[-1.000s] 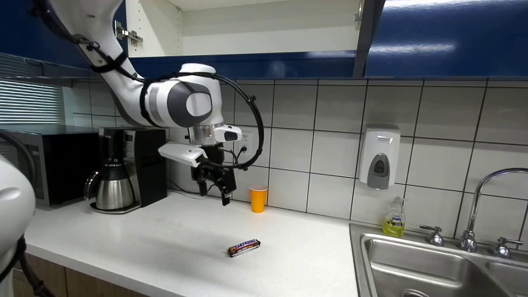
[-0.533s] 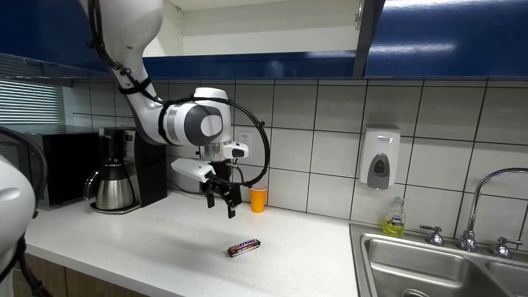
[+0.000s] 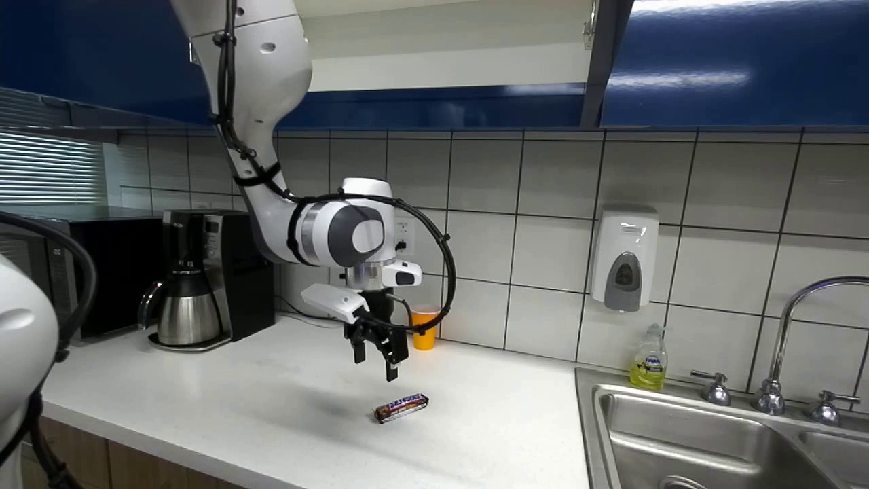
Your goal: Put the chocolate bar inside the cabinet
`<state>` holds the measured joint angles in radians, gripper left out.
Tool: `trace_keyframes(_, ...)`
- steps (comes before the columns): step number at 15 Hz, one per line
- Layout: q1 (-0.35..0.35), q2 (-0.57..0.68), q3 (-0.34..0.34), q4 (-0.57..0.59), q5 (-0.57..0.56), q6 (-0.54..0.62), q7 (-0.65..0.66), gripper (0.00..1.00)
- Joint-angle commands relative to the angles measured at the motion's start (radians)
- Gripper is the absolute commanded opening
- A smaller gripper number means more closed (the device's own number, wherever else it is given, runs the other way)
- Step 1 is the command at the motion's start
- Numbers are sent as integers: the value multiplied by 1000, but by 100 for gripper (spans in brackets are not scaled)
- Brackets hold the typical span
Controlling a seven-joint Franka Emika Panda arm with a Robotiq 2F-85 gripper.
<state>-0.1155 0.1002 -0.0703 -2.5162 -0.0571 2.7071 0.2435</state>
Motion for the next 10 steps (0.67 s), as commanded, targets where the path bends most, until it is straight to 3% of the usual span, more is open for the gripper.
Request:
trace_keyframes(1, 17, 85, -21, 63, 26, 12, 19, 100)
trace_keyframes(10, 36, 243, -35, 177, 100, 24, 35, 100)
